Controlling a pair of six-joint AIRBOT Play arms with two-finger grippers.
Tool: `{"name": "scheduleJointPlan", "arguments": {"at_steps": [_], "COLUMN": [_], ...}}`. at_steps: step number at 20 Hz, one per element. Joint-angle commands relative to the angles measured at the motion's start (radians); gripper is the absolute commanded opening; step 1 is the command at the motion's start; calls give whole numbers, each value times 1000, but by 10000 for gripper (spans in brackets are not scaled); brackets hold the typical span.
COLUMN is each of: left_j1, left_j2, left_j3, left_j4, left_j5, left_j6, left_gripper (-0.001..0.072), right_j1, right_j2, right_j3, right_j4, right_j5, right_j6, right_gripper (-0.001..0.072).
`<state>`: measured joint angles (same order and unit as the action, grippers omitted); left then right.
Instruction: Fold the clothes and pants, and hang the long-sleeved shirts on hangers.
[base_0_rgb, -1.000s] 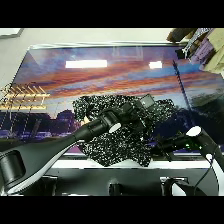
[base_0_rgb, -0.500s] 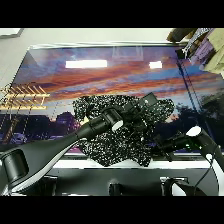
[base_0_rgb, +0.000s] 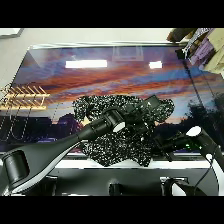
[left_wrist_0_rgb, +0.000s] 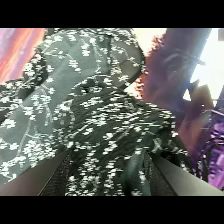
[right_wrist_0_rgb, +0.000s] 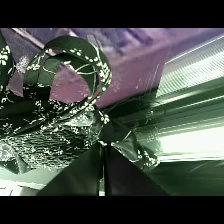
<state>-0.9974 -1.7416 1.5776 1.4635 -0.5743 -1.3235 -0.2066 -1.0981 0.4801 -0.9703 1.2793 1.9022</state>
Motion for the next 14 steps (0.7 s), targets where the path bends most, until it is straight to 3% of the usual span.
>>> {"name": "scheduleJointPlan", "arguments": {"at_steps": [1, 6, 9, 10, 11, 14], "left_j1": [-13, 3, 12, 16, 18, 17], "left_j2": [-14, -43, -53, -56, -62, -76], "left_j3": [1, 1, 1, 1, 1, 1], "left_j4": [-5, -4, -4, -5, -5, -5], "left_j5": [24, 174, 190, 190, 190, 189], "left_j6": [0, -79, -89, -95, -102, -133], "left_gripper": [529, 529, 527, 516, 449, 432], "right_j1": [-1, -1, -1, -1, -1, -1], "right_j2": [-1, -1, -1, -1, -1, -1], "right_j3": [0, 0, 0, 0, 0, 0], "right_j4": [0, 0, 0, 0, 0, 0], "right_j5": [2, 10, 12, 12, 12, 16], "right_j6": [1, -6, -7, -7, -8, -10], "right_gripper": [28, 28, 28, 28, 28, 28]}}
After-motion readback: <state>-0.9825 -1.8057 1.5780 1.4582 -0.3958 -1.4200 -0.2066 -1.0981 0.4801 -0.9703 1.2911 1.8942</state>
